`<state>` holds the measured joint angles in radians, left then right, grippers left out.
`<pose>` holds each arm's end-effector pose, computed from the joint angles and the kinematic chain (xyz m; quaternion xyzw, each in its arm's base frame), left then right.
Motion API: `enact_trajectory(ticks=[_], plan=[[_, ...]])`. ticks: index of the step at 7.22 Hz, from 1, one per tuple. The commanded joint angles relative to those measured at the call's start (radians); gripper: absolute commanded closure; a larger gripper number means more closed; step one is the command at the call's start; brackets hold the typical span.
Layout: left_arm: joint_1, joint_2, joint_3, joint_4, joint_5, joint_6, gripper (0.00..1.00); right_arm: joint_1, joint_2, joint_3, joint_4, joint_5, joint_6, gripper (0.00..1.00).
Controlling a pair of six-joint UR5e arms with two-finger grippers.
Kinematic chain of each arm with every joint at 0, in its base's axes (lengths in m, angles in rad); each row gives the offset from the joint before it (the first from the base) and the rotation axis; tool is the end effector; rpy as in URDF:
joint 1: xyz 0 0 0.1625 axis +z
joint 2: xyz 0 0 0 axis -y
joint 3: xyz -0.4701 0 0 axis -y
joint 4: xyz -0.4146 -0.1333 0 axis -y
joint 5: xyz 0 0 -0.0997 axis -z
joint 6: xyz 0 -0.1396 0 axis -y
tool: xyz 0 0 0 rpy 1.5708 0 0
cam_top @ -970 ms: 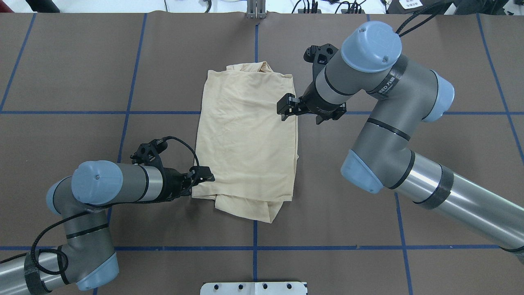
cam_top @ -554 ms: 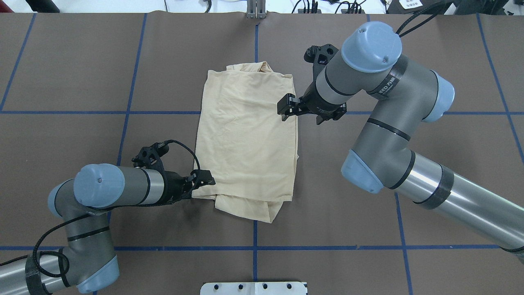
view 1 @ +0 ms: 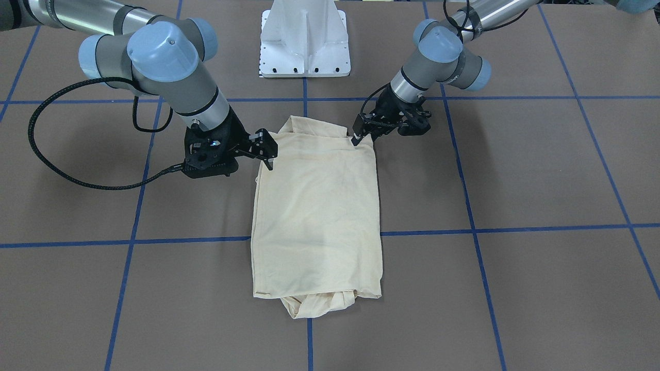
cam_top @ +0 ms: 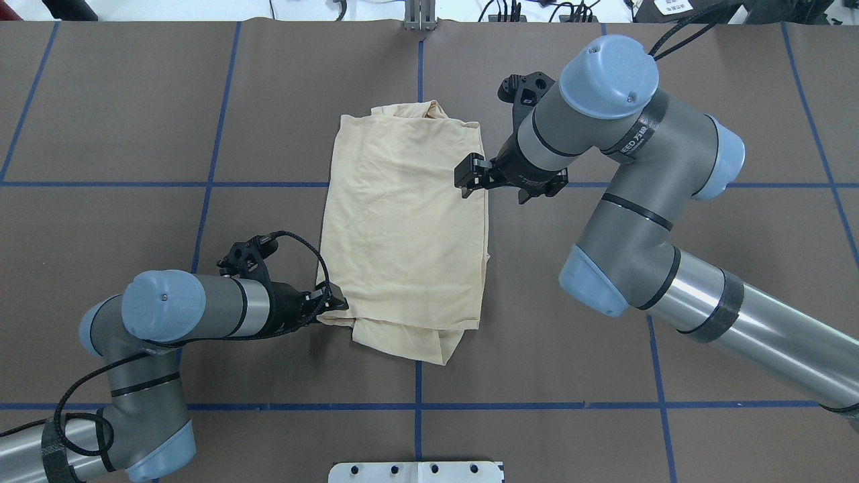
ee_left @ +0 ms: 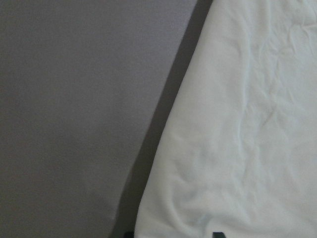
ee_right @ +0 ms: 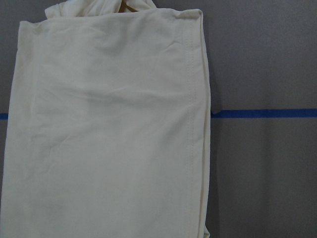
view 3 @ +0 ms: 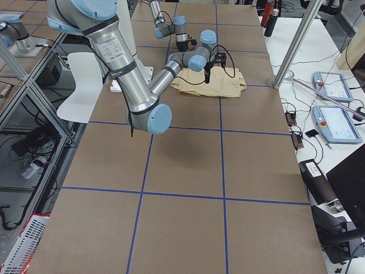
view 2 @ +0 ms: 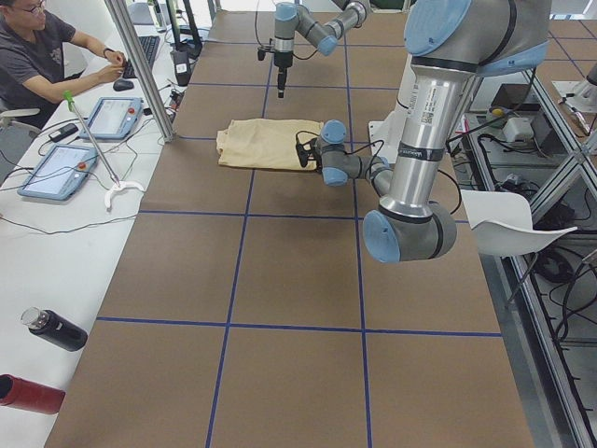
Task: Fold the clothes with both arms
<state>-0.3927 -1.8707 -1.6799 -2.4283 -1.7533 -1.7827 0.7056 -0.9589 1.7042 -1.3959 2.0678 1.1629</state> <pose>0.5870 -0.3600 0.3927 -0.0200 0.5935 -0.1875 0.7824 -0.5145 -0.5260 0.2611 0.0403 -0.4818 0.0208 0.8751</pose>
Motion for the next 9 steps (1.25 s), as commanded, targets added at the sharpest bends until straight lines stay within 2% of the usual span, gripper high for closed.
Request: enact_trajectory(ticks=[1,4,7,9], plan=[[0.0,0.001,-0.001,0.0,0.0,0.003,1.0,0.0,-0.001,-0.002,0.0,0.0,0.001,0.0],[0.0,-0.005,-0.007,0.0,-0.029,0.011,1.0,-0.044,-0.017,-0.003,0.0,-0.012,0.07,0.0],[0.0,-0.004,-0.011,0.0,-0.029,0.011,1.0,-0.2,-0.001,0.0,-0.014,-0.197,0.462,0.0],[-0.002,-0.004,-0.011,0.0,-0.029,0.011,1.0,-0.253,0.006,0.002,-0.017,-0.221,0.66,0.0]])
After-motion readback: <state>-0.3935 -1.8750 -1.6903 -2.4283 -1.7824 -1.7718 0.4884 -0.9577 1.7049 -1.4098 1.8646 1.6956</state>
